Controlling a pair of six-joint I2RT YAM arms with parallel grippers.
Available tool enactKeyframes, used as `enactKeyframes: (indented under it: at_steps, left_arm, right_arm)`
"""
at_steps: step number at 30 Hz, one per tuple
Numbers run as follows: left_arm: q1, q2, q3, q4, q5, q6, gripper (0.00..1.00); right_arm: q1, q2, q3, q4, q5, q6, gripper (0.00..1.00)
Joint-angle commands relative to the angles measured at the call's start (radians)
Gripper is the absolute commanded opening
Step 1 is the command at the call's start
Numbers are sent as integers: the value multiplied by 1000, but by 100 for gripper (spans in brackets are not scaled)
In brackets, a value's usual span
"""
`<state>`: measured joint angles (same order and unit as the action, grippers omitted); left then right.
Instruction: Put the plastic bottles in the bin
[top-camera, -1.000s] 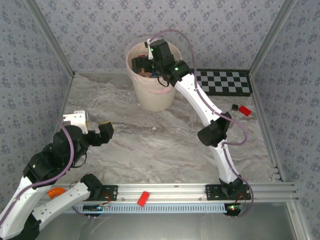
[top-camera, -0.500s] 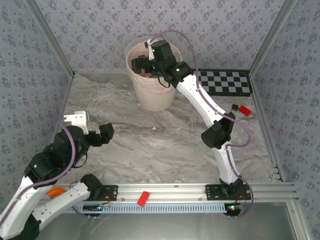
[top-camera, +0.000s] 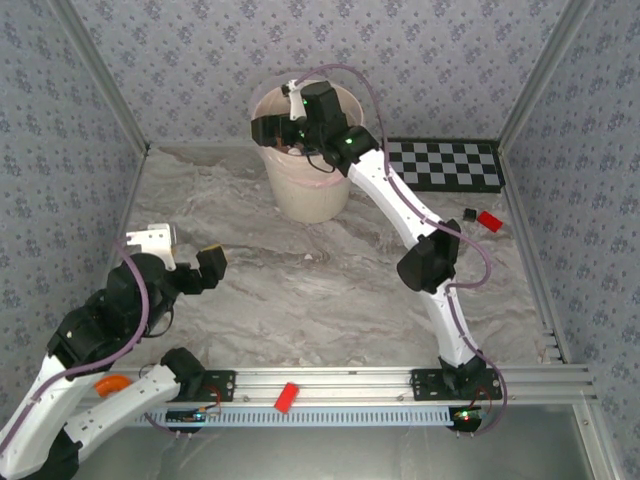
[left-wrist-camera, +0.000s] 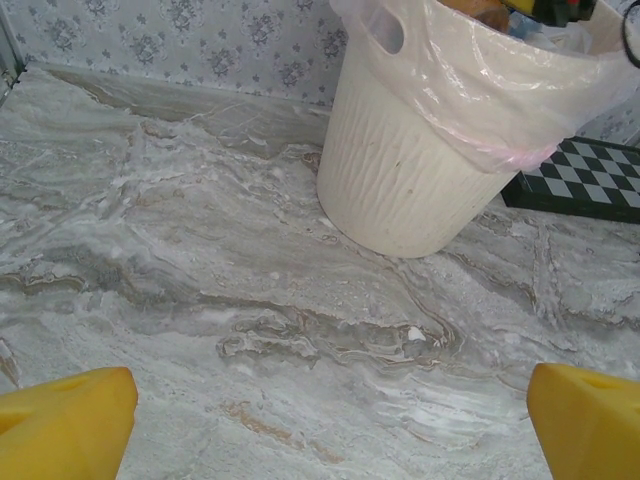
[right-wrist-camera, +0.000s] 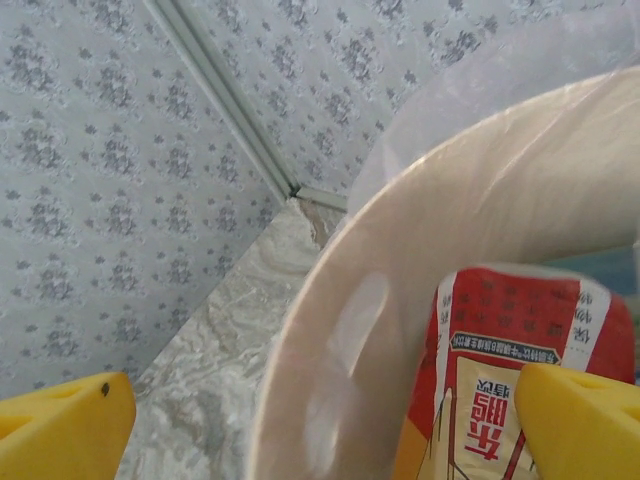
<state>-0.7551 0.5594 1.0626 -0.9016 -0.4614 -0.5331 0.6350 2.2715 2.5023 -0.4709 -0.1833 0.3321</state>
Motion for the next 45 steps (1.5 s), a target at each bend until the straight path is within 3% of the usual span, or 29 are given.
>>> enactKeyframes:
  at_steps: [1, 11, 20, 25, 31, 39, 45]
  left_arm:
    - [-6, -10, -3, -10, -21, -3, 100]
    - [-6, -10, -4, -4, -19, -8, 100]
    - [-6, -4, -9, 6, -18, -11, 100]
    - [-6, 9, -24, 13, -21, -16, 100]
    - [-6, 44, -71, 55, -39, -24, 100]
    - [3, 145, -187, 165, -181, 8, 100]
    - [111, 244, -313, 315, -255, 52, 100]
  right_arm:
    - [-8, 43, 30, -83, -44, 36, 100]
    - [-4, -38, 26, -96, -14, -2, 100]
    - [11, -251, -111, -47, 59, -62, 100]
    - [6, -444, -373, 49, 108, -70, 100]
    - [-24, -730, -807, 204, 171, -76, 100]
    - [-158, -1080, -1284, 238, 202, -80, 100]
    - [-255, -1281, -1604, 273, 356, -119, 99]
